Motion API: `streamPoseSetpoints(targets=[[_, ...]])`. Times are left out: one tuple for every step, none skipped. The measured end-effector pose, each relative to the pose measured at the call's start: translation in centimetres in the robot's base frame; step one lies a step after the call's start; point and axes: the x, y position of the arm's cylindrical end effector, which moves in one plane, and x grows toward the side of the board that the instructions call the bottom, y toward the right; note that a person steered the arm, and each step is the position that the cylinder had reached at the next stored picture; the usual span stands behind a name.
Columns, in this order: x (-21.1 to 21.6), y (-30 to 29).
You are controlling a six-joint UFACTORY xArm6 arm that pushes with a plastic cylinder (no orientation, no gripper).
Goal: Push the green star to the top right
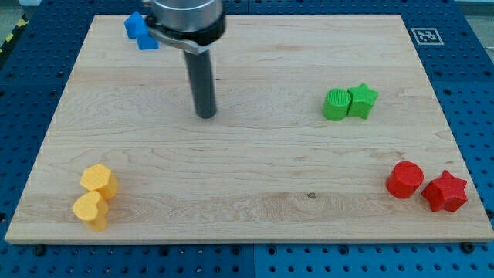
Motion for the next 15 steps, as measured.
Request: streamPoseSetpoints(targets=[[0.0, 4.6], [0.0, 9.0], [0.3, 13.4], [1.7, 17.3], [3.2, 20.4], [3.0, 22.3], [1.3, 22.9], [-0.1, 23.0], [-2.7, 23.5], [-6.5, 23.6], [-10.1, 23.6], [-12.5, 23.6], [-12.5, 23.1], [-13.3, 21.7], [-15.5, 21.6]])
